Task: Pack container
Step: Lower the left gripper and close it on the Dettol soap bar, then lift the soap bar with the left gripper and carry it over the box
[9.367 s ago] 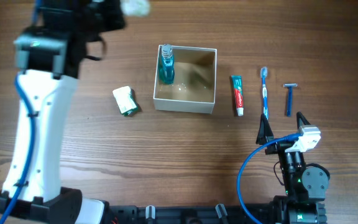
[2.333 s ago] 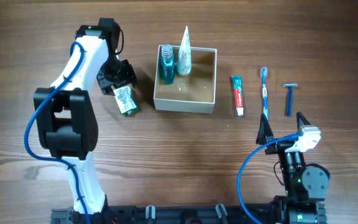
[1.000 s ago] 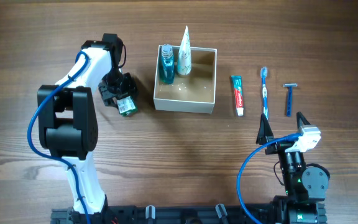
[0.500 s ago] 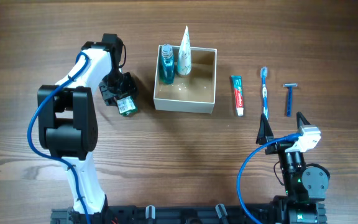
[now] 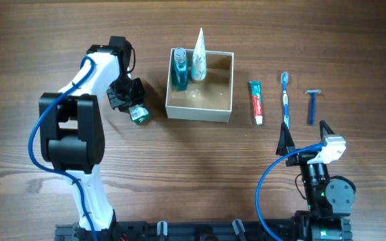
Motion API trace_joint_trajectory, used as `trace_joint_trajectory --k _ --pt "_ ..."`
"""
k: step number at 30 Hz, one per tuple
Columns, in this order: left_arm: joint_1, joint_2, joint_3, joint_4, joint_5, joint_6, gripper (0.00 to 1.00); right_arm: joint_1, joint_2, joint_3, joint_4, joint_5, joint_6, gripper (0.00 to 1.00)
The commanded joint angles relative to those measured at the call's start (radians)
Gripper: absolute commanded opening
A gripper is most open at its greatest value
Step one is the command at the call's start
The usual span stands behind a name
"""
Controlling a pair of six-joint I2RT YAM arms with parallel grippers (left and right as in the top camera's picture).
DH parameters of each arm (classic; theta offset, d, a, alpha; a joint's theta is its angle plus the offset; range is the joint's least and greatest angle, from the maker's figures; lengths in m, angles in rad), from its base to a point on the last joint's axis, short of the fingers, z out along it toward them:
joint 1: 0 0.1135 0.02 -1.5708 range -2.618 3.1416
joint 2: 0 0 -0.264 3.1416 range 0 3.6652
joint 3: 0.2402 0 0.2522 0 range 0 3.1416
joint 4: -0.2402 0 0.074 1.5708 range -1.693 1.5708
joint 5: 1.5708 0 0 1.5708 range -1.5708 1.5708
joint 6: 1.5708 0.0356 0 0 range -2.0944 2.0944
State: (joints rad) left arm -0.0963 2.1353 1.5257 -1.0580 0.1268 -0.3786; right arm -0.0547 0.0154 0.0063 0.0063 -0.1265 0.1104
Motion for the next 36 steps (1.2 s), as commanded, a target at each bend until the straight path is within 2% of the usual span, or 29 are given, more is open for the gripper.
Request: trace_joint_trajectory --k 1,14,25,31,36 --pt "-0.002 0.022 -0.024 0.003 0.031 0.005 0.27 0.004 -0.002 -0.001 0.003 0.0 -0.003 1.0" --pt "-0.002 -0.091 0.126 -0.057 0.03 0.009 0.27 0.004 -0.002 -0.001 0.003 0.0 -0.003 1.0" --pt "-0.002 -0.218 0.139 -0.052 0.031 0.009 0.26 0.004 -0.002 -0.001 0.003 0.0 -0.003 1.0" --pt "-0.002 -0.294 0.166 -0.05 0.079 0.014 0.26 0.004 -0.002 -0.001 0.003 0.0 -0.003 1.0" --pt "-0.009 -0.38 0.168 -0.045 0.19 0.101 0.26 0.004 -0.002 -0.001 0.003 0.0 -0.003 1.0"
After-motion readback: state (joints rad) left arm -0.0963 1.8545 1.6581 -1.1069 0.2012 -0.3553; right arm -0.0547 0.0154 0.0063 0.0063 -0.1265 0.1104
